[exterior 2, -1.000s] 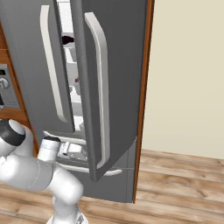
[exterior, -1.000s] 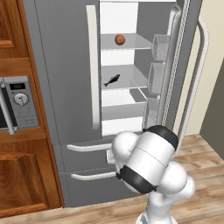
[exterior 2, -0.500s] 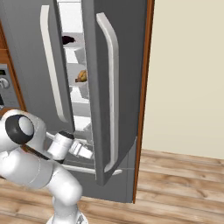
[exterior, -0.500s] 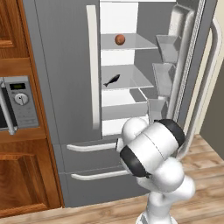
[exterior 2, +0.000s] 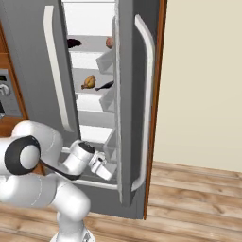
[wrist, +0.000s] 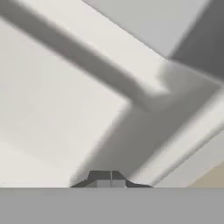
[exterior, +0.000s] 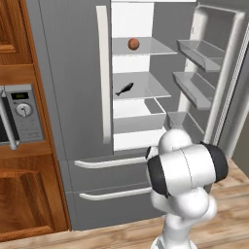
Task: Gather the onion and eggplant from the fridge and place them on a tray on the dining counter. Then gather the fish and chicken drumstick from the fridge and place them on the other tray.
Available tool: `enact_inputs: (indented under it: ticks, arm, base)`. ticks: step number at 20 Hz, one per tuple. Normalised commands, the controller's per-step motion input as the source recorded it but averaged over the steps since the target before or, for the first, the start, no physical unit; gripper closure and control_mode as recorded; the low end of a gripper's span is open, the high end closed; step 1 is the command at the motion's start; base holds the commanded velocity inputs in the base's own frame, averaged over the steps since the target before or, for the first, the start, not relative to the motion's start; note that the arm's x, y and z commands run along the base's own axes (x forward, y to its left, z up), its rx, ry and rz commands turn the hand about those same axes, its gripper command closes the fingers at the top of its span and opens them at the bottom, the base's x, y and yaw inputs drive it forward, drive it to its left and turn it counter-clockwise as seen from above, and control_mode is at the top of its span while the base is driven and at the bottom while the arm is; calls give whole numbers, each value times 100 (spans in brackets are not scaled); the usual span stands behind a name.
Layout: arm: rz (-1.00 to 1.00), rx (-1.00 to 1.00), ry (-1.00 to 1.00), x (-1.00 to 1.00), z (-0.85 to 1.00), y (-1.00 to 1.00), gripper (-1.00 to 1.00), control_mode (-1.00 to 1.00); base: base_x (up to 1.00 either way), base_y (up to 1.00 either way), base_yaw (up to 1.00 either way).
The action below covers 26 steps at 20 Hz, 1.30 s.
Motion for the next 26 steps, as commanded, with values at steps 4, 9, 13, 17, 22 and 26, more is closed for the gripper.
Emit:
enact_inputs:
  ticks: [4, 9, 13, 17, 22, 26]
  arm:
    - [2, 1, -38, -79, -14, -39, 100, -100]
    - [0, -22, -27, -39, -20, 75, 100, -100]
    - [5, -29, -4, 0, 5, 100, 100, -100]
    - [11, -11, 12, 0, 26, 96, 100, -100]
    - [13, 1, 32, -7, 7, 81, 100, -100]
    - [24, 15, 0, -43, 31, 51, 100, -100]
  base:
    - [0, 0, 0]
    - [0, 0, 0]
    - [0, 0, 0]
    - [0, 0, 0]
    - [0, 0, 0]
    - [0, 0, 0]
